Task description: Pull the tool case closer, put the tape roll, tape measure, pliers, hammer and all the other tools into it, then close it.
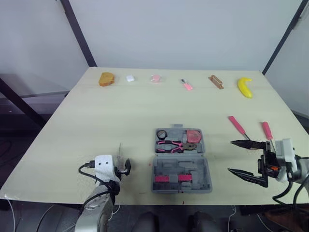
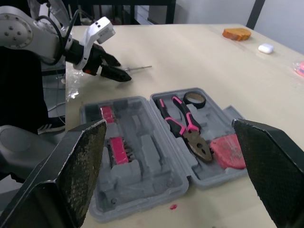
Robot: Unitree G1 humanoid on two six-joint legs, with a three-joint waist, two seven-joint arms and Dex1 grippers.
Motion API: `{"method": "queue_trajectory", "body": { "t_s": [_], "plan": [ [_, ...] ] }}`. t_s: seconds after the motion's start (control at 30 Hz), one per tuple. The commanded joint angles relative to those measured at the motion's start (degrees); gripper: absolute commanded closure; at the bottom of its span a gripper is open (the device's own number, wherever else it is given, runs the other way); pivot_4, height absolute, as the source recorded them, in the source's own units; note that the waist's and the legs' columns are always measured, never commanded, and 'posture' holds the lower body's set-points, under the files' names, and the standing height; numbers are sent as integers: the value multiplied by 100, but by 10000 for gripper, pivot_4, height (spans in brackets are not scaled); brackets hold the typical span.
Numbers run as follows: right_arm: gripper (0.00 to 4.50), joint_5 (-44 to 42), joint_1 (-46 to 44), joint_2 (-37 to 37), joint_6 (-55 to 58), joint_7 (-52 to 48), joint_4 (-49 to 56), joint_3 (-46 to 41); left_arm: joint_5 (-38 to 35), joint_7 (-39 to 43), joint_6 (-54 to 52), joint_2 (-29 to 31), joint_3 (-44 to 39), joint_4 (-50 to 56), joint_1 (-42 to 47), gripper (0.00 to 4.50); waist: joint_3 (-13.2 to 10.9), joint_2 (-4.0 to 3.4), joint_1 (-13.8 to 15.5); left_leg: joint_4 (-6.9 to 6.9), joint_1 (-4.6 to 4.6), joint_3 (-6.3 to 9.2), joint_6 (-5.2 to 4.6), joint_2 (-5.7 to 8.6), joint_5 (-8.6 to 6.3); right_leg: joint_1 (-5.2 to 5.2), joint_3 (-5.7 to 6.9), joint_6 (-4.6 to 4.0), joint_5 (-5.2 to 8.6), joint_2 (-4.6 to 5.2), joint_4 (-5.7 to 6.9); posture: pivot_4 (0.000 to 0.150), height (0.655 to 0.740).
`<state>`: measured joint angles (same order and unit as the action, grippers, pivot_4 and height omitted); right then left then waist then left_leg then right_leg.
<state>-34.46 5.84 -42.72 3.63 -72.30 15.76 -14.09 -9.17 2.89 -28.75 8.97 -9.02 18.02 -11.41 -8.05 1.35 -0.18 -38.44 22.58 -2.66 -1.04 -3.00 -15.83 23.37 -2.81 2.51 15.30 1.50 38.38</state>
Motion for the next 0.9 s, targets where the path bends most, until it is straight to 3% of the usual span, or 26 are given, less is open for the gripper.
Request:
{"method": "queue_trajectory", "body": {
  "t_s": [0.03, 0.2, 0.3, 0.33, 0.63, 0.9],
  "plan": [
    [0, -49, 55, 26, -89, 40, 216, -80, 17, 85, 1, 20, 18, -123, -42, 7629, 2, -3, 0, 0, 0, 1, 0, 0, 0, 0, -1, 0, 0, 0, 0, 1500, 7400],
    [0, -49, 67, 68, -89, 92, 253, -65, 27, 43, 105, -72, 20, -202, -23, 27731, 4, -6, 4, 0, -1, 1, 0, 0, 0, 0, -2, 0, 0, 2, 0, 1500, 7400],
    [0, -8, 88, 91, -120, 91, 233, -50, 6, 38, 158, -125, -11, -262, 36, 42508, 4, -7, 22, 0, -1, 0, 0, 1, 0, 0, -2, 0, 0, 2, 0, 1500, 7400],
    [0, 17, 101, 106, -144, 90, 216, -36, 12, 44, 179, -122, -24, -297, 71, 44041, 4, -7, 31, 0, -1, 0, 0, 2, 0, 0, -2, 1, 0, 3, 0, 1500, 7400],
    [0, -163, 128, 155, -41, -41, 395, 49, -32, 595, 393, 376, -171, -255, 49, 43956, 5, -9, 84, -1, -3, -3, 0, 2, 0, -1, 0, 0, 0, 1, 5, 1500, 7400],
    [0, -168, 28, 160, -24, -66, 364, 56, -402, 1797, 497, 1544, -506, 296, 68, 43956, 2, -5, 84, -1, -2, -3, 0, -2, 0, 0, 5, -1, 1, 1, 4, 1500, 7400]
  ]
}}
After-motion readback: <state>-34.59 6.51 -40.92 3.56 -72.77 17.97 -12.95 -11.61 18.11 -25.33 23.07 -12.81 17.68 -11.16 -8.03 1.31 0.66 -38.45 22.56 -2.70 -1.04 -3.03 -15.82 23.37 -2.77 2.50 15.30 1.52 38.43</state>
